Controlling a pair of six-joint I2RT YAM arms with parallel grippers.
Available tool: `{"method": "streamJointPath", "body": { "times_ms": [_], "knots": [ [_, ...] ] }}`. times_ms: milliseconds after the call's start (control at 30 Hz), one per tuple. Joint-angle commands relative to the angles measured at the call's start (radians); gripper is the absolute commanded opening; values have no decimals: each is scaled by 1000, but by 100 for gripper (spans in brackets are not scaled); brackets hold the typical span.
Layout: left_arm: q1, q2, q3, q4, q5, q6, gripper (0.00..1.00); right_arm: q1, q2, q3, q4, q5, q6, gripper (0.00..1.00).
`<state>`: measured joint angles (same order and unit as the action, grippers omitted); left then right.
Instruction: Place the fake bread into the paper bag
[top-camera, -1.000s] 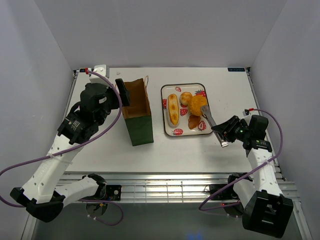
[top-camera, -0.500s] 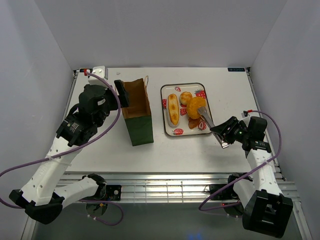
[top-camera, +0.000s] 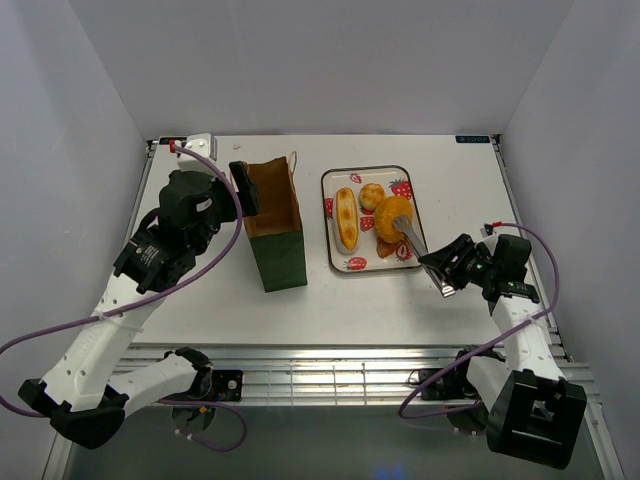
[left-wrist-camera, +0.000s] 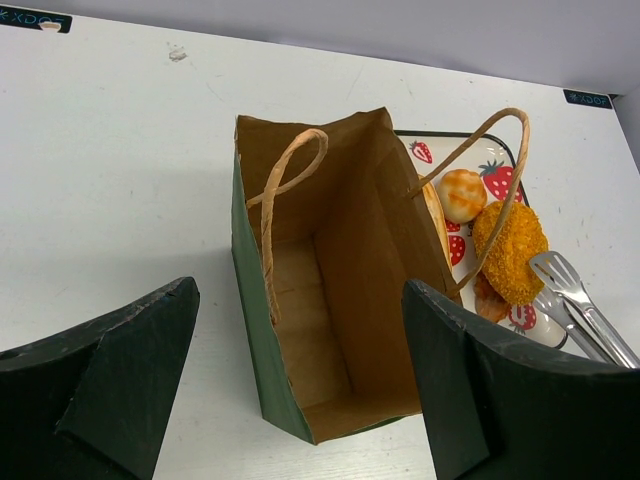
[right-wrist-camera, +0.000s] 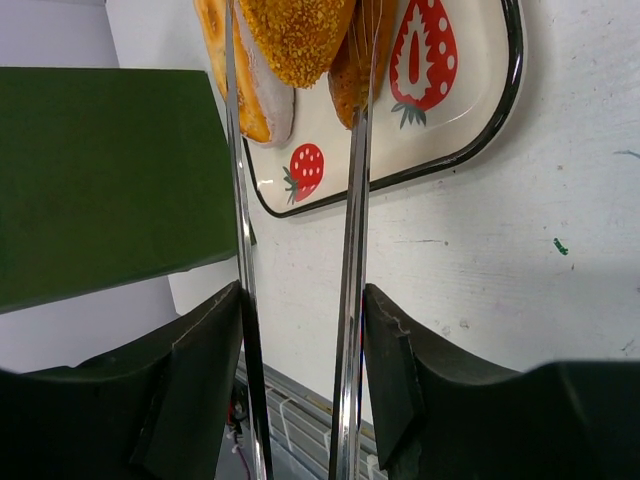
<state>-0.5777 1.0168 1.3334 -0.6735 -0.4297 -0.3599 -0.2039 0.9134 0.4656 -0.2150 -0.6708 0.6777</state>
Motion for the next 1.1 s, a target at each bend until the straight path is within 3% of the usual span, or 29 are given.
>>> {"method": "streamJointPath", "body": {
  "times_ms": [0, 600, 867, 1067],
  "knots": [
    [4, -29, -5, 0, -11, -1, 92, -6, 30, -2, 109, -52, -3, 54],
    [4, -35, -16, -5, -1, -4, 92, -6, 130, -10, 269, -73, -14, 56],
    [4, -38, -37, -1, 8, -19, 92, -6, 142, -12, 325, -82, 39, 44],
    [4, -38, -30, 0, 6, -16, 92, -6, 157, -16, 322, -88, 40, 24]
  ]
}}
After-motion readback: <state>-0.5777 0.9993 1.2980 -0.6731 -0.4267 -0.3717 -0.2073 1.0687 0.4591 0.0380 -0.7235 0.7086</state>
